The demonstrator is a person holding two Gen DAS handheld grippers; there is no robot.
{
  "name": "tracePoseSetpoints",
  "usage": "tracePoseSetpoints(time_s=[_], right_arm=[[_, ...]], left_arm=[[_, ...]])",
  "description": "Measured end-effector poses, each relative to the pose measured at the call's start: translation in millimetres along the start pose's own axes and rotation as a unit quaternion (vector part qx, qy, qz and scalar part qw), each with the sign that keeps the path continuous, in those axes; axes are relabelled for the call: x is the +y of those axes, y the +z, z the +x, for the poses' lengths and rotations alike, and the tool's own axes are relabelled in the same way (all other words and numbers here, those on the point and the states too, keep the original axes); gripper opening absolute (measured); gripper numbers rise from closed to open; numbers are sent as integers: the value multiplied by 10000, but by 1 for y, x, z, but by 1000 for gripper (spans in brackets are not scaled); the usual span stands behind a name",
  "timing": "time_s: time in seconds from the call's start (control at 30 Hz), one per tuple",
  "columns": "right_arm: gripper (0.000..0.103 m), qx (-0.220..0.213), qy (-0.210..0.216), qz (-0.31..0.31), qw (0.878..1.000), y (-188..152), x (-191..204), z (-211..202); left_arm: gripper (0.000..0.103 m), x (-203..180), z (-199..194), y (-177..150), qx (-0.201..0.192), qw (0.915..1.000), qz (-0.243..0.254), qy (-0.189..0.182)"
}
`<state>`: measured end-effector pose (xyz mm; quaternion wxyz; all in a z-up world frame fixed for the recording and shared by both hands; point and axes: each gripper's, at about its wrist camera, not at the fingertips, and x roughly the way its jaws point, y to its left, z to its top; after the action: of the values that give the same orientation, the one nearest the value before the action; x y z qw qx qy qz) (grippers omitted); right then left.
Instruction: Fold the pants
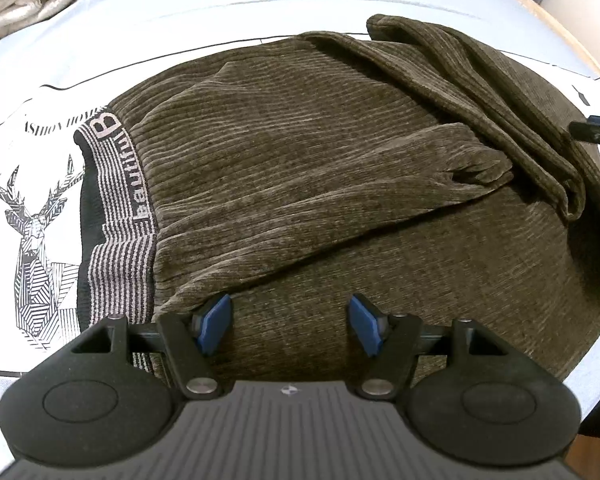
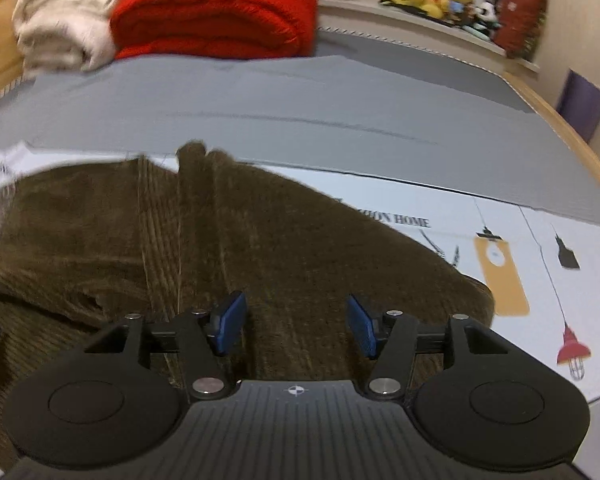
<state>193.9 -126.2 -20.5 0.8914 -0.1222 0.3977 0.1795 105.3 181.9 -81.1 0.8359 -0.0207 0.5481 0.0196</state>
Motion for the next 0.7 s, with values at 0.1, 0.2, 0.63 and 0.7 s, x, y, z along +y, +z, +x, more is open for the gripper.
tracePoseSetpoints(time_s=[0.1, 0.2, 0.63, 0.7], right_arm=[[56, 155, -252, -334, 9990, -2, 11, 12], [41, 291, -311, -606, 9973, -7, 15, 20], [2, -601, -979, 897, 9893, -28, -94, -59], [2, -496, -1141, 1109, 9860, -42, -116, -69]], left_arm=[[71, 0, 0, 0, -5, 10000, 14, -16], [71, 3, 0, 0, -3, 10000, -13, -15], [71, -8, -5, -1, -39, 10000, 42, -35], [71, -14, -6, -1, -61, 9999, 89, -51]])
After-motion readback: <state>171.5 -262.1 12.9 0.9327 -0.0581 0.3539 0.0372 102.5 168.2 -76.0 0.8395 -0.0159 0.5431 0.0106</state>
